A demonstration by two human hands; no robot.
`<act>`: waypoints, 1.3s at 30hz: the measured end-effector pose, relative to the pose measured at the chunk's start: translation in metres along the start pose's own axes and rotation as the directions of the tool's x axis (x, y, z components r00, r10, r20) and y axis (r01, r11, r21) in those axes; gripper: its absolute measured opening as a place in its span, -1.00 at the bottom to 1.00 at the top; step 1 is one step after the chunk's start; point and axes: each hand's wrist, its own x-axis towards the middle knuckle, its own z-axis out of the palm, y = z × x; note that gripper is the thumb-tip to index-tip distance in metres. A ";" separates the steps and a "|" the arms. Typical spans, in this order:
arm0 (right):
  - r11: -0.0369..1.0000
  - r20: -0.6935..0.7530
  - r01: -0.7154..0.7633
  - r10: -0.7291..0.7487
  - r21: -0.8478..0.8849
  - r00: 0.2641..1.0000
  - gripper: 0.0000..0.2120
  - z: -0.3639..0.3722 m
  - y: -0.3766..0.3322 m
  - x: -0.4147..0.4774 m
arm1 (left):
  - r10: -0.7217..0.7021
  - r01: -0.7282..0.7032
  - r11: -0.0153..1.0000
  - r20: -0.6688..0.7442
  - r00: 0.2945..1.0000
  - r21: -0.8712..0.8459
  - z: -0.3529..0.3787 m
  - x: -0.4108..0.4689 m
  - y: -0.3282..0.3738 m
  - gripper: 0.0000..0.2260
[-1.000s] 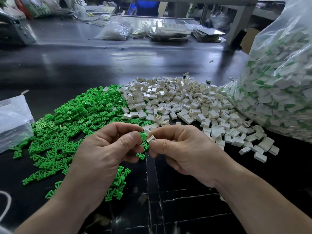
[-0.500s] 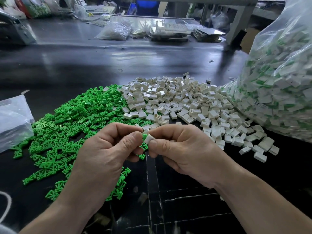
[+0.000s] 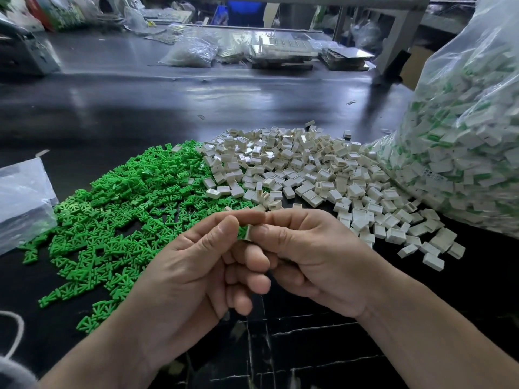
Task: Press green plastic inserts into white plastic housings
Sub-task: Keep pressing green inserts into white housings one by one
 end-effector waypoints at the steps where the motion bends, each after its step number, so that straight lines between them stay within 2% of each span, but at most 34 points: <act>1: 1.000 0.007 -0.020 0.020 0.011 1.000 -0.64 0.000 0.000 0.000 | -0.013 0.013 1.000 0.010 1.000 -0.029 -0.001 0.000 0.000 -0.64; 3: 0.999 0.011 -0.036 0.036 -0.004 0.999 -0.56 0.001 -0.001 -0.001 | -0.030 0.031 0.998 0.007 1.000 -0.052 -0.001 0.000 0.000 -0.68; 7: 0.997 0.015 -0.022 0.023 -0.072 1.000 -0.65 0.002 -0.004 -0.002 | -0.036 0.035 0.998 -0.021 0.999 -0.058 0.000 0.001 -0.003 -0.73; 9: 0.998 0.009 -0.015 0.015 -0.061 1.000 -0.62 0.003 -0.005 -0.003 | -0.008 0.008 0.997 -0.005 1.000 -0.077 0.000 0.001 -0.006 -0.76; 11: 1.000 0.012 -0.010 0.010 -0.028 1.000 -0.60 0.004 -0.004 -0.003 | 0.015 -0.010 0.993 0.041 0.999 -0.115 0.000 0.001 -0.007 -0.75; 14: 1.000 0.043 0.010 -0.011 0.029 0.999 -0.75 0.005 -0.004 -0.004 | 0.009 0.037 0.973 0.199 0.980 -0.228 -0.002 0.002 -0.006 -0.79; 16: 0.999 0.060 0.017 -0.020 0.047 0.998 -0.80 0.006 -0.004 -0.004 | -0.003 0.065 0.965 0.236 0.972 -0.255 -0.002 0.002 -0.005 -0.78; 20: 0.999 0.050 0.027 -0.028 0.021 0.998 -0.82 0.008 -0.005 -0.005 | 0.027 -0.011 0.993 0.138 0.990 -0.117 -0.001 0.001 -0.005 -0.85; 27: 0.999 0.050 0.036 -0.035 -0.028 0.998 -0.85 0.008 -0.005 -0.005 | 0.067 -0.067 0.998 0.012 0.998 -0.014 0.005 -0.001 -0.004 -0.75; 29: 0.999 0.052 0.038 -0.037 -0.017 0.998 -0.78 0.007 -0.004 -0.005 | 0.091 -0.091 0.996 -0.001 0.996 0.002 0.007 -0.001 -0.004 -0.75; 32: 0.998 0.050 0.036 -0.039 0.049 0.998 -0.63 0.009 0.000 -0.003 | 0.138 -0.138 0.990 0.003 0.990 0.015 0.008 -0.002 -0.004 -0.76; 36: 0.967 0.101 0.072 -0.100 0.244 0.990 -0.84 0.011 0.000 0.000 | 0.127 -0.113 0.990 0.172 0.977 -0.088 -0.001 -0.001 0.003 -0.71; 37: 0.937 0.122 0.083 -0.131 0.339 0.984 -0.87 0.008 -0.002 0.000 | 0.136 -0.130 0.990 0.140 0.981 -0.054 -0.005 0.000 0.006 -0.68; 39: 0.851 0.124 0.126 -0.218 0.510 0.968 -0.95 0.000 -0.008 0.001 | 0.187 -0.182 0.977 -0.039 0.982 0.110 -0.013 0.002 0.012 -0.60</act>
